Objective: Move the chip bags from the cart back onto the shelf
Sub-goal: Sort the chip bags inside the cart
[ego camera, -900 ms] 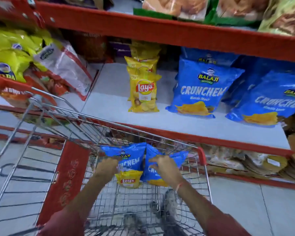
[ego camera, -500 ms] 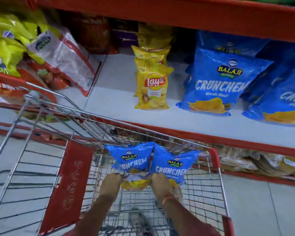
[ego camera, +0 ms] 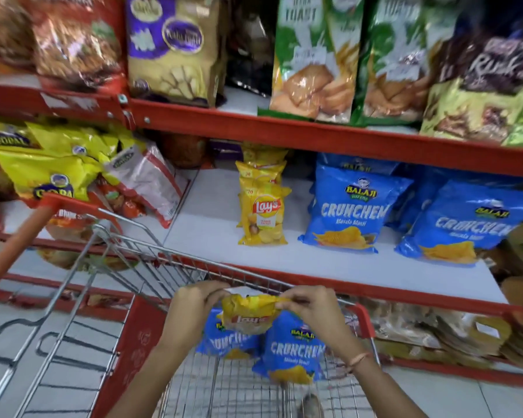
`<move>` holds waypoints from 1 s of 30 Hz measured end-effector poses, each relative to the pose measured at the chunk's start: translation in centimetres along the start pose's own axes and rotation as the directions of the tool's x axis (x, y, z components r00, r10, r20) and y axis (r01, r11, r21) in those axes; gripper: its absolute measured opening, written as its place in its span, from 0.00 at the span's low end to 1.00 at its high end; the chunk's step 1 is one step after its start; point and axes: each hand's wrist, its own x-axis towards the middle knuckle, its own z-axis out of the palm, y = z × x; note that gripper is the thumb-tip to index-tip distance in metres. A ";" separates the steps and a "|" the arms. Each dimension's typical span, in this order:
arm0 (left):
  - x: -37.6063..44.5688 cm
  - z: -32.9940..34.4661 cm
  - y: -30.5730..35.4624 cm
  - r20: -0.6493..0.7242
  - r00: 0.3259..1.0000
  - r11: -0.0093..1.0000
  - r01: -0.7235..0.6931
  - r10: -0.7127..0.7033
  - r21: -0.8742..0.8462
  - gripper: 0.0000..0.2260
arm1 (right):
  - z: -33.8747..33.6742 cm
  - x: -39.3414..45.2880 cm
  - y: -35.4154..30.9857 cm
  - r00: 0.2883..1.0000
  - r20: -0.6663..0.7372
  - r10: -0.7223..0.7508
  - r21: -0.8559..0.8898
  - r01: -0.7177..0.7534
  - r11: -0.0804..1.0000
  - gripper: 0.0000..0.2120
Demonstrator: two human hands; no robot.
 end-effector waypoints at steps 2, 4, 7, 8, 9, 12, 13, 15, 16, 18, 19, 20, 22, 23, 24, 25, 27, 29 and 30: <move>2.0 -1.2 1.4 -0.061 0.996 0.998 -0.060 0.058 -0.030 0.04 | -2.1 1.2 -1.4 0.997 -0.076 -0.028 0.085 0.035 0.996 0.03; 4.1 -2.2 2.7 -0.156 0.981 0.990 -0.126 0.116 -0.057 0.04 | -4.1 2.6 -2.6 0.987 -0.150 -0.049 0.142 0.071 0.987 0.04; 7.1 -3.1 4.8 -0.220 0.963 0.980 -0.176 0.153 -0.091 0.03 | -7.1 4.9 -4.1 0.964 -0.240 -0.115 0.116 0.146 0.982 0.05; 8.1 -3.1 5.5 -0.234 0.958 0.978 -0.192 0.167 -0.086 0.03 | -7.9 5.6 -4.3 0.958 -0.260 -0.122 0.118 0.157 0.981 0.05; 9.0 -3.0 6.0 -0.246 0.952 0.976 -0.204 0.179 -0.080 0.03 | -8.6 6.3 -4.4 0.953 -0.279 -0.122 0.125 0.162 0.979 0.04; 11.6 -2.1 7.3 -0.258 0.946 0.975 -0.215 0.195 -0.054 0.03 | -9.9 8.4 -3.8 0.936 -0.325 -0.134 0.084 0.169 0.982 0.04; 12.3 -1.5 7.5 -0.229 0.957 0.980 -0.195 0.178 -0.052 0.04 | -10.1 9.0 -3.4 0.932 -0.335 -0.135 0.046 0.159 0.986 0.04; 13.4 -0.3 7.4 -0.150 0.982 0.990 -0.125 0.115 -0.062 0.05 | -10.1 9.9 -2.4 0.936 -0.335 -0.113 -0.017 0.114 0.993 0.04; 13.9 0.4 7.3 -0.117 0.990 0.994 -0.091 0.083 -0.067 0.06 | -10.0 10.3 -1.8 0.942 -0.321 -0.096 -0.029 0.091 0.995 0.05; 14.4 1.5 7.1 -0.062 0.998 0.997 -0.033 0.028 -0.075 0.07 | -9.6 10.8 -0.8 0.949 -0.311 -0.057 -0.041 0.047 0.998 0.07; 14.5 2.0 7.0 -0.049 0.999 0.996 -0.005 0.000 -0.086 0.08 | -9.4 10.9 -0.4 0.945 -0.325 -0.036 -0.036 0.026 0.999 0.09; 14.3 2.4 6.9 -0.061 0.998 0.995 0.025 -0.032 -0.099 0.10 | -9.2 10.8 0.1 0.937 -0.349 -0.018 -0.019 0.012 1.000 0.12; 13.1 3.2 6.4 -0.184 0.977 0.983 0.077 -0.107 -0.164 0.15 | -8.8 10.1 1.3 0.916 -0.402 -0.007 0.045 0.027 0.999 0.18; 11.9 3.8 6.0 -0.266 0.954 0.972 0.080 -0.138 -0.219 0.16 | -8.5 9.4 2.0 0.903 -0.429 -0.012 0.072 0.047 0.996 0.19; 10.6 4.4 5.6 -0.320 0.935 0.962 0.069 -0.155 -0.263 0.15 | -8.1 8.5 2.9 0.889 -0.458 -0.016 0.093 0.066 0.993 0.18; 9.0 5.3 5.1 -0.332 0.929 0.956 0.064 -0.162 -0.287 0.13 | -7.6 7.4 3.9 0.877 -0.481 -0.013 0.108 0.074 0.991 0.16; 6.0 7.7 3.7 -0.268 0.948 0.957 0.094 -0.170 -0.273 0.10 | -6.4 5.1 6.3 0.876 -0.481 0.003 0.099 0.051 0.994 0.09; 3.7 10.1 2.3 -0.135 0.973 0.962 0.153 -0.186 -0.225 0.08 | -5.0 3.1 9.0 0.907 -0.421 0.000 -0.008 -0.004 1.000 0.04; 3.0 11.2 1.7 -0.042 0.981 0.967 0.182 -0.192 -0.179 0.08 | -4.4 2.3 10.4 0.929 -0.370 -0.012 -0.087 -0.022 0.996 0.03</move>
